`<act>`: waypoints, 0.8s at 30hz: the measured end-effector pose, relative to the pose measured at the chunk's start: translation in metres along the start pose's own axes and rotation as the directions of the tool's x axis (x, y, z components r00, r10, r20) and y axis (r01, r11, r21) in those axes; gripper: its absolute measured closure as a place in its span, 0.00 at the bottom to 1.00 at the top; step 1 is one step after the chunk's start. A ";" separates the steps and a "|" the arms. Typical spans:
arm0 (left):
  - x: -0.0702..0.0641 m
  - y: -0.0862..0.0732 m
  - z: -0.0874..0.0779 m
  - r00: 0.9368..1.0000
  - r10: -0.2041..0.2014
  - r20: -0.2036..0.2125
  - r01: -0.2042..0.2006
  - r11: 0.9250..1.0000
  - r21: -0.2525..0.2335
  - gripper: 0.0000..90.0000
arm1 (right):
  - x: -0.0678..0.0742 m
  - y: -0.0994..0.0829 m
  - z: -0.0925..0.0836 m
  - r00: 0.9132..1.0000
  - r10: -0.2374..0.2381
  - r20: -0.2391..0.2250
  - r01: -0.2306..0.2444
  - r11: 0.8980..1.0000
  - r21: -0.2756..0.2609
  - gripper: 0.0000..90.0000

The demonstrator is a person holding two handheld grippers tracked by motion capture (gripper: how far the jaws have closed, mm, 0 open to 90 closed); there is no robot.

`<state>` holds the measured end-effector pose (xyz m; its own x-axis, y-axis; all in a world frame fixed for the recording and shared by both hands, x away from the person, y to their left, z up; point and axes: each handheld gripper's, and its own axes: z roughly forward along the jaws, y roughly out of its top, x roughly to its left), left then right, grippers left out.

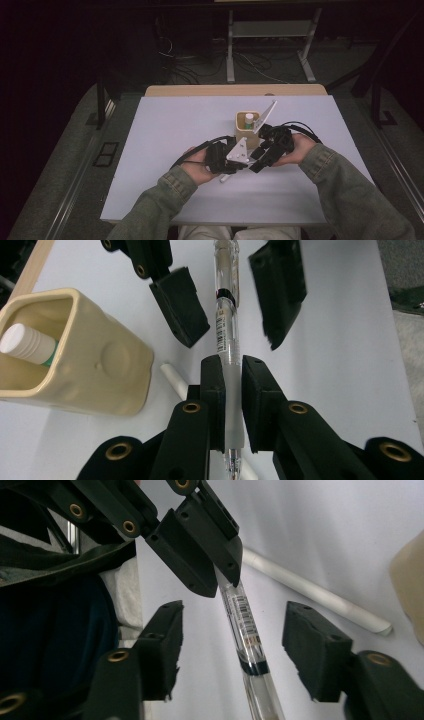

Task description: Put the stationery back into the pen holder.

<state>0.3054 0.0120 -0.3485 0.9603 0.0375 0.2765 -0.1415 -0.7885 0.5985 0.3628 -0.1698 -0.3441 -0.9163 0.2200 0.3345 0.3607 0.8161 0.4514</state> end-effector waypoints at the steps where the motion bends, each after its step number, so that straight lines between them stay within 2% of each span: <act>1: -0.001 0.000 0.001 1.000 -0.011 0.000 0.011 1.000 -0.009 0.88 | -0.001 0.000 0.001 1.000 -0.004 -0.003 0.004 1.000 0.006 0.50; 5: -0.001 0.000 0.001 1.000 -0.008 0.002 0.008 1.000 0.000 0.88 | -0.001 0.002 0.006 1.000 -0.012 -0.017 0.012 1.000 0.025 0.58; 7: -0.003 -0.001 0.002 1.000 -0.026 0.006 0.027 1.000 -0.015 0.88 | -0.001 0.002 0.007 1.000 -0.019 -0.019 0.020 0.999 0.032 0.63; 11: -0.004 -0.002 0.003 0.999 -0.031 0.014 0.031 0.999 -0.013 0.88 | 0.000 0.003 0.010 0.999 -0.031 -0.022 0.032 0.999 0.041 0.70; 18: -0.004 -0.002 0.004 1.000 -0.009 0.025 0.009 1.000 -0.009 0.88 | -0.001 0.002 0.012 0.999 -0.037 -0.017 0.038 0.998 0.058 0.81; 21: -0.005 -0.002 0.005 1.000 -0.012 0.028 0.012 1.000 -0.008 0.88 | -0.003 0.002 0.012 0.999 -0.040 -0.028 0.042 0.997 0.064 0.83; 24: -0.005 -0.002 0.006 1.000 0.002 0.025 -0.002 1.000 -0.006 0.88 | -0.003 0.001 0.012 0.998 -0.040 -0.042 0.043 0.997 0.069 0.85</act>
<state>0.3027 0.0092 -0.3557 0.9658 0.0205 0.2584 -0.1446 -0.7847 0.6027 0.3639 -0.1630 -0.3548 -0.9221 0.1642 0.3504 0.3079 0.8597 0.4076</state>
